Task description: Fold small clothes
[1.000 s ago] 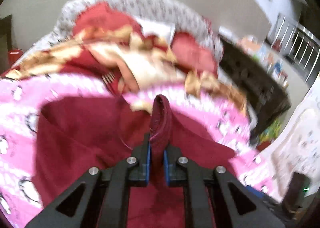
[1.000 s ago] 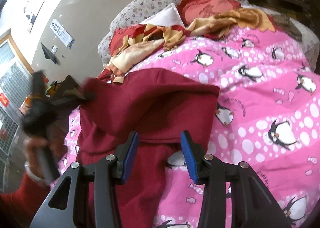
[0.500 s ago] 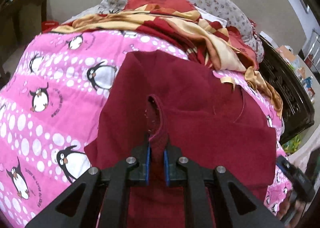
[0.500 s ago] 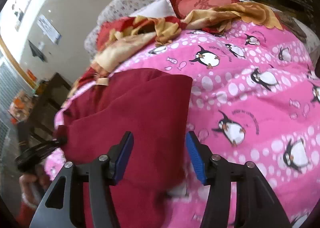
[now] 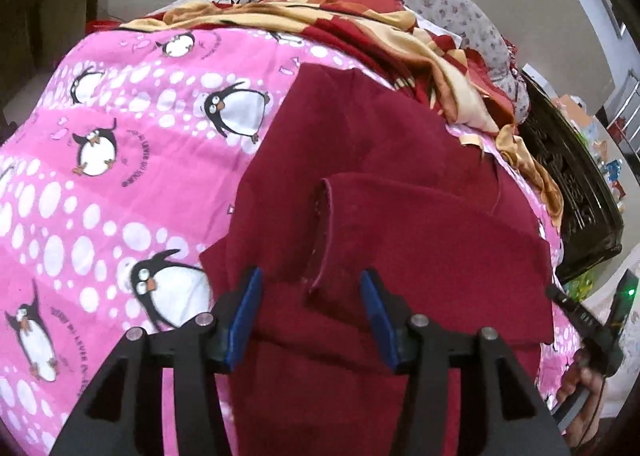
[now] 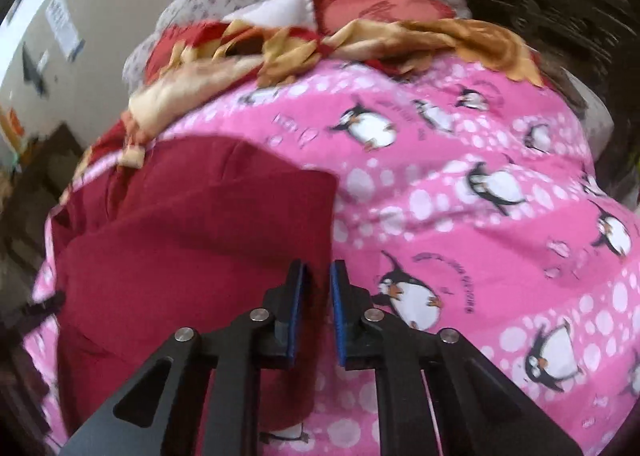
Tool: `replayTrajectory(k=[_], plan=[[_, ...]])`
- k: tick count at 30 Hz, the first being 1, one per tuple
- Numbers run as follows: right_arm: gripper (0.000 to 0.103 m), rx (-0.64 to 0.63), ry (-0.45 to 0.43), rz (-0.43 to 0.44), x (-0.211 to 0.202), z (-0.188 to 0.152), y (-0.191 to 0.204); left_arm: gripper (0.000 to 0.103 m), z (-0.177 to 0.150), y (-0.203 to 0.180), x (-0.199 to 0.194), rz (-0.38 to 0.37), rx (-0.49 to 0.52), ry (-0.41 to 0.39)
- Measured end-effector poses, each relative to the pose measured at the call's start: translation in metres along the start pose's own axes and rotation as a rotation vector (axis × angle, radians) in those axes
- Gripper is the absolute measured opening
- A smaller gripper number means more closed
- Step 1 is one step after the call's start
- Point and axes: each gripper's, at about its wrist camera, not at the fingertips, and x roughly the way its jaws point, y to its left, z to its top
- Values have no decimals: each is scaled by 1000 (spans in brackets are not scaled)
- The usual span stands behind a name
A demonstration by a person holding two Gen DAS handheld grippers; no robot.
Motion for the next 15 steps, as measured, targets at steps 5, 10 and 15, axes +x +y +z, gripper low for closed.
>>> replayTrajectory(k=[5,10,15], plan=[[32,25,-53,77,-40,-2,3,58,1,-8,-17,17,29,-57],[32,-116,16,161,-36,-21,40,62,8,-19,7,40,58,-29],[29,-174,103,75,-9,-40,46,62,9,-19,25,99,85,10]])
